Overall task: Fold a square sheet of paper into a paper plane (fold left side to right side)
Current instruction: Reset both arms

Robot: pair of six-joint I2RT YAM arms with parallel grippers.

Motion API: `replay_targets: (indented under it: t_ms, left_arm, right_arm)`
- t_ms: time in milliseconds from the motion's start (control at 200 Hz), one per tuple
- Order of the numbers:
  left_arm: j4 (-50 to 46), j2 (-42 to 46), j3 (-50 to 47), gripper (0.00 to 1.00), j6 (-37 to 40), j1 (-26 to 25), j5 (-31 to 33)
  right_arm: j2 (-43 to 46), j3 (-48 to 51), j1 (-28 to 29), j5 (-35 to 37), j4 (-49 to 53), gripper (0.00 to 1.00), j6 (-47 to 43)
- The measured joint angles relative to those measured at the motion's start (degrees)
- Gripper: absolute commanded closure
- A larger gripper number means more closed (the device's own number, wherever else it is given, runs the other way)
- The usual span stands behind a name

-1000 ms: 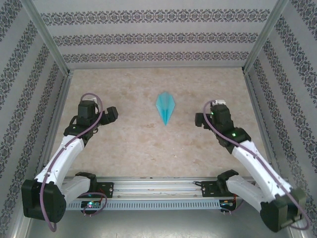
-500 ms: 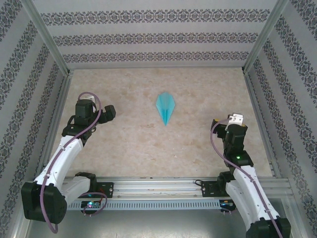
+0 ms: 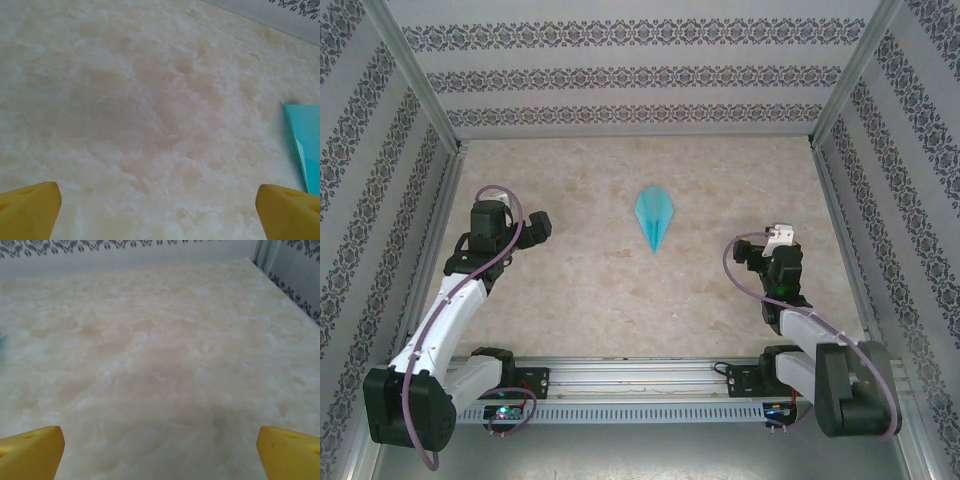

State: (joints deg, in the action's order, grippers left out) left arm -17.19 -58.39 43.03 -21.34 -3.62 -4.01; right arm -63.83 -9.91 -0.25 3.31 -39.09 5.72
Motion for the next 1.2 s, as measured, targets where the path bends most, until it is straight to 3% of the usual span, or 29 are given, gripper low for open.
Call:
replay_targets:
  t_ms: [515,819,1199]
  left_arm:
    - [-0.02,-1.16,1.77,0.00,1.05,0.76,0.70]
    - [0.46,-2.16,2.25,0.00,1.66,1.49,1.86]
    - [12.94,-4.37,-8.22,0.00,2.16,1.49,8.52]
  right_arm:
    - [-23.93,-2.19,-2.67,-8.13,-24.33,0.02,-1.18]
    - [-24.61,-9.09,-2.08,-6.97,-19.54,0.02,-1.22]
    - [-24.61,-9.09,-1.46,-5.09,-16.52,0.02,-1.40]
